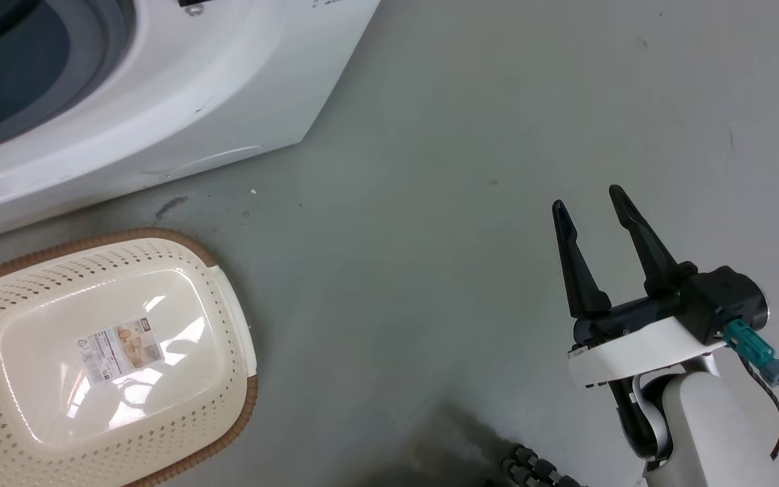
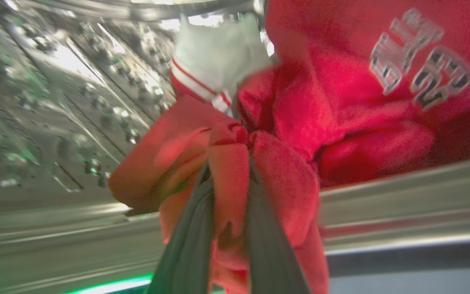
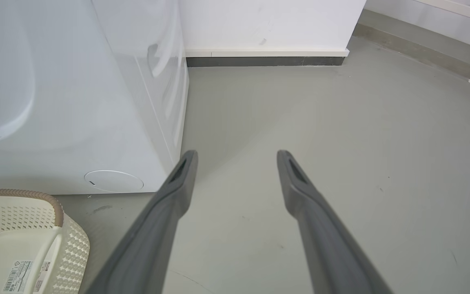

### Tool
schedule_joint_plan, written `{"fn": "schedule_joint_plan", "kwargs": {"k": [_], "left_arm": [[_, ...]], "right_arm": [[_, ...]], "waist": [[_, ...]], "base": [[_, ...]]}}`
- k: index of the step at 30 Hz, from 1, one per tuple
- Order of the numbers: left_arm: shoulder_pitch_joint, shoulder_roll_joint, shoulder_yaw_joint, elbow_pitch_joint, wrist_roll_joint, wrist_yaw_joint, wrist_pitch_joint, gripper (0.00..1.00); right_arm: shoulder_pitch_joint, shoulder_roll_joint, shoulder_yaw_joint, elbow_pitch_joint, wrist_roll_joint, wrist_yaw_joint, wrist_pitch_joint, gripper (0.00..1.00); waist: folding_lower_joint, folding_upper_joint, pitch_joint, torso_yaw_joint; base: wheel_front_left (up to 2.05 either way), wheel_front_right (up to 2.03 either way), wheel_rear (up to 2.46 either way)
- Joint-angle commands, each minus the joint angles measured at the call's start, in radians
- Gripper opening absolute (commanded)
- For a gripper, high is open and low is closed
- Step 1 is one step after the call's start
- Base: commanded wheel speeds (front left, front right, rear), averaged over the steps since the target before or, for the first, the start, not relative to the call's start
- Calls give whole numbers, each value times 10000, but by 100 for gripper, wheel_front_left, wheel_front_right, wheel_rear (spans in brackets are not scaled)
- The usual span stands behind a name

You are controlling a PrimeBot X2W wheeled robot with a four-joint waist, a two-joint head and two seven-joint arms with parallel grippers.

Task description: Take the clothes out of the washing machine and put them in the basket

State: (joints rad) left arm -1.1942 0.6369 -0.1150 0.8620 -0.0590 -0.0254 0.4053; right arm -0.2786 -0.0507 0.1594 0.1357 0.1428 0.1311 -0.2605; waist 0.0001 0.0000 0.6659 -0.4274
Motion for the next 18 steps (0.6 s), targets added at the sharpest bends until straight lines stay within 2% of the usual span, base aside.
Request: {"fn": "schedule_joint_plan", "kwargs": {"k": [1,8,10,18], "left_arm": [[140,-56,52,-231,-40,170,-319,0],[971,-535,273,-848,-385,720,-2365,0],[1274,-904,385,-902,-613,844,-3122,0],[2842,-1874,660,-494,-1287,1012,-5492,0]], "right_arm": [[-81,8,-33,36,-8,-7,-46,100],[133,5,-236,26,-220,-7,-48,100],[217,5,-303,49,-262,-7,9,100],[752,2,-498,-142,-542,-7,416,100]], "waist": [[-1,0,-148,61],[-1,0,-960,391],[-1,0,-1302,524],[-1,0,-2823,1040]], "base": [[0,0,0],[0,0,0],[0,0,0],[0,0,0]]}}
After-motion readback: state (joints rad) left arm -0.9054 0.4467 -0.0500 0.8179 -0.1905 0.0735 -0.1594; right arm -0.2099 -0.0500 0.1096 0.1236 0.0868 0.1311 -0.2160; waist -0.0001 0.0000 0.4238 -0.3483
